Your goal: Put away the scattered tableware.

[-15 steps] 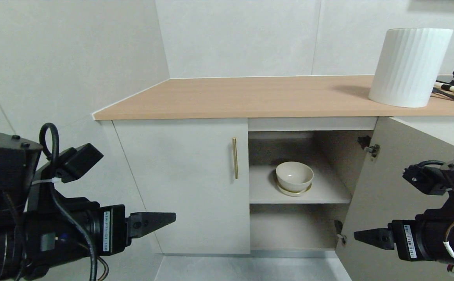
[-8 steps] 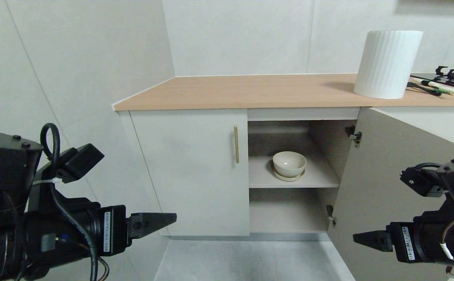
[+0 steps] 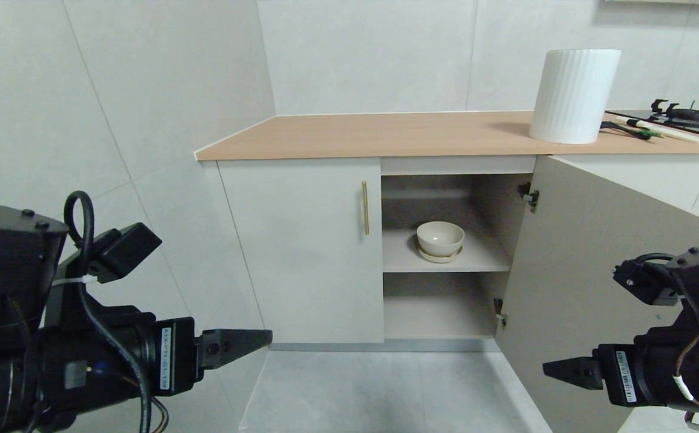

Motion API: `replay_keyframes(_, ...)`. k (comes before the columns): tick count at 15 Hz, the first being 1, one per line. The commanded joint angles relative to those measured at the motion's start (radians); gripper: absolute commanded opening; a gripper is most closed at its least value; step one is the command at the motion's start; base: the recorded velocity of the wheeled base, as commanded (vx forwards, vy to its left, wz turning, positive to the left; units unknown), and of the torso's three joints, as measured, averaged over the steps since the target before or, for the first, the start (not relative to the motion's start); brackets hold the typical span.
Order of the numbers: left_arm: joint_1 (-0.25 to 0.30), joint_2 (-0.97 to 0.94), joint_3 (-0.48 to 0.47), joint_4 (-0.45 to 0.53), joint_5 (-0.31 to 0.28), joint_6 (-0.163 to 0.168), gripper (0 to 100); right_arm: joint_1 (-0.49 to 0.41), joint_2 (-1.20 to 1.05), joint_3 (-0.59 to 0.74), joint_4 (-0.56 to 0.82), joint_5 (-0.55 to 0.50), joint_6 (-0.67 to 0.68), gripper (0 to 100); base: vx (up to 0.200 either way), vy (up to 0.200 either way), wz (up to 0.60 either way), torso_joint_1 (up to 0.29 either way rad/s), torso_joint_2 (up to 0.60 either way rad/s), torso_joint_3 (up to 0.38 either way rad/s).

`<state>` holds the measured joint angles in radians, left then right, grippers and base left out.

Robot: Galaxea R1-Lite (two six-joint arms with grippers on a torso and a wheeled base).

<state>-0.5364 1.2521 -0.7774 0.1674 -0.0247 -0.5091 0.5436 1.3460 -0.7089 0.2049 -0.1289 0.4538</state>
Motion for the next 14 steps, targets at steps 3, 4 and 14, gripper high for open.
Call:
replay_keyframes(3, 0.001, 0.003, 0.001, 0.0, 0.002, 0.001, 100, 0.001, -0.001, 0.008, -0.001, -0.003, -0.001, 100, 0.0, 0.0, 0.0, 0.0, 0.0, 0.0)
replay_keyframes(4, -0.001, 0.003, 0.001, 0.0, 0.003, 0.001, 100, 0.001, -0.007, 0.008, -0.001, -0.003, -0.001, 100, 0.0, 0.0, 0.0, 0.0, 0.0, 0.0)
replay_keyframes(14, 0.001, -0.007, 0.012, 0.0, 0.003, 0.026, 100, -0.004, -0.111, -0.023, 0.231, -0.014, -0.115, 100, 0.0, -0.16, 0.0, 0.004, 0.0, 0.0)
